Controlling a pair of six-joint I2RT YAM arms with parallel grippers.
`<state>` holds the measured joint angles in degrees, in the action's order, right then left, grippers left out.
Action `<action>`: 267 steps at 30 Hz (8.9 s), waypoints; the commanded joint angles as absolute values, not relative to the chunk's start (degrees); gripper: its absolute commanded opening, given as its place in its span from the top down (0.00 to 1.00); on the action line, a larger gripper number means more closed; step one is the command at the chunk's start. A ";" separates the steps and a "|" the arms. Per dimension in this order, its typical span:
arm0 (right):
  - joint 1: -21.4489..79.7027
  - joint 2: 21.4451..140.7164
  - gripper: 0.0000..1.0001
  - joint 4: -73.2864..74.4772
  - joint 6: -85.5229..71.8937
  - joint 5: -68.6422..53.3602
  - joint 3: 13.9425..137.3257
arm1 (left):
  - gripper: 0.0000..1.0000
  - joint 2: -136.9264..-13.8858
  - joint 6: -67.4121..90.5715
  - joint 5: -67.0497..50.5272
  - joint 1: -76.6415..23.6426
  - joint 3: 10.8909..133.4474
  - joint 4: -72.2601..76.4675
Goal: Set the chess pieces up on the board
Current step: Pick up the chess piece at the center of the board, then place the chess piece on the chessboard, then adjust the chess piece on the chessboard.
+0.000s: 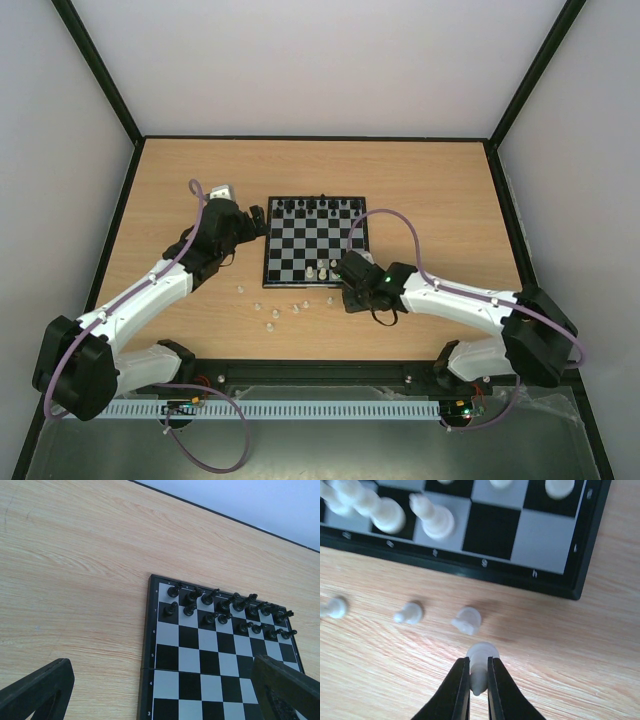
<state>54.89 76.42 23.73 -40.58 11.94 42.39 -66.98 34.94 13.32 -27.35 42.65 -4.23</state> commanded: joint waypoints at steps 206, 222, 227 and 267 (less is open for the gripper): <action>44.19 133.67 0.79 25.93 -27.09 16.28 114.48 | 0.01 -63.27 36.62 10.11 -23.76 40.29 -2.90; 43.35 137.37 0.79 26.92 -26.72 15.53 118.71 | 0.01 -63.55 36.56 9.93 -23.73 40.19 -2.72; 43.24 138.18 0.79 27.28 -26.63 15.95 119.38 | 0.01 -63.64 36.59 9.76 -23.73 40.22 -2.64; 42.62 141.49 0.90 28.30 -26.19 14.96 122.19 | 0.00 -63.48 36.61 9.22 -23.73 40.13 -2.46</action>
<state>42.87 139.94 25.56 -26.72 15.42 120.49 -63.79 36.47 9.45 -24.08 40.75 -3.33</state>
